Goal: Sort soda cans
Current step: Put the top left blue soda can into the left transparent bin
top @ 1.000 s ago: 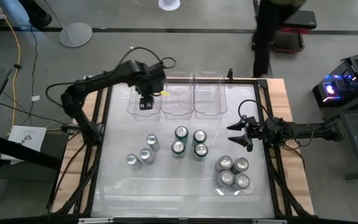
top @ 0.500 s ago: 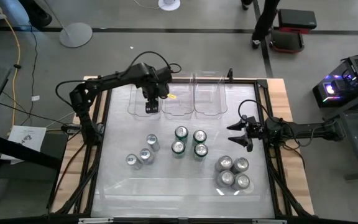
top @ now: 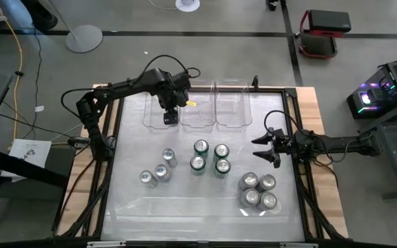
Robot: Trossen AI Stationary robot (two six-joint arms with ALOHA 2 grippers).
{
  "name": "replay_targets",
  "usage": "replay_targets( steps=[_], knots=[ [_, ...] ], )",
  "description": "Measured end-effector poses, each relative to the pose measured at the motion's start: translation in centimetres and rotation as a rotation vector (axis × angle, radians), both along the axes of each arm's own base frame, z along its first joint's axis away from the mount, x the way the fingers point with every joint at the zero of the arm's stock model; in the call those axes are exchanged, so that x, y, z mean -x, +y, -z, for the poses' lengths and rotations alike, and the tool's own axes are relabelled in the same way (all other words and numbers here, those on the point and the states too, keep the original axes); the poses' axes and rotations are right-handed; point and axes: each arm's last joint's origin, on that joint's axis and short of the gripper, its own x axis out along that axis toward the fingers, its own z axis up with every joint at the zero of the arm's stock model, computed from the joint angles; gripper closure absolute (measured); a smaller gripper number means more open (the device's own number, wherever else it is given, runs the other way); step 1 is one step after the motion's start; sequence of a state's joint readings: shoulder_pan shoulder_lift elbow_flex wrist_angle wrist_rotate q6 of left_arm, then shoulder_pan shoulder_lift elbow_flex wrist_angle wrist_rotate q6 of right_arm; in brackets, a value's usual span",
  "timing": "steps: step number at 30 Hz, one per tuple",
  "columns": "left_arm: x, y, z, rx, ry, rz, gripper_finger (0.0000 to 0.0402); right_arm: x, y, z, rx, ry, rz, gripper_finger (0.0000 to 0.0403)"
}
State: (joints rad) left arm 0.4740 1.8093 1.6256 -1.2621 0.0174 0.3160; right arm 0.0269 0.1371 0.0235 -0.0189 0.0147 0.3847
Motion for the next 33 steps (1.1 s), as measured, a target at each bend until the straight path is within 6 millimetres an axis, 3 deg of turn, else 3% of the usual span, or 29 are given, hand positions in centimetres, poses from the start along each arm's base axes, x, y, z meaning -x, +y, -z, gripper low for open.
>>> replay_targets(
  steps=[5, 17, 33],
  knots=[
    [0.3, -0.2, 1.9, 0.019, 0.024, 0.009, 0.0171, 0.0, 0.0, 0.0, 0.000, 0.000, 0.000, 0.0112],
    [0.8, -0.5, 4.0, 0.034, 0.054, 0.011, 0.0166, 0.0, 0.0, 0.0, 0.000, 0.000, 0.000, 0.0112],
    [1.0, -0.6, 4.6, 0.038, 0.068, -0.031, 0.0138, 0.0, 0.0, 0.0, 0.000, 0.000, 0.000, 0.0112]
  ],
)
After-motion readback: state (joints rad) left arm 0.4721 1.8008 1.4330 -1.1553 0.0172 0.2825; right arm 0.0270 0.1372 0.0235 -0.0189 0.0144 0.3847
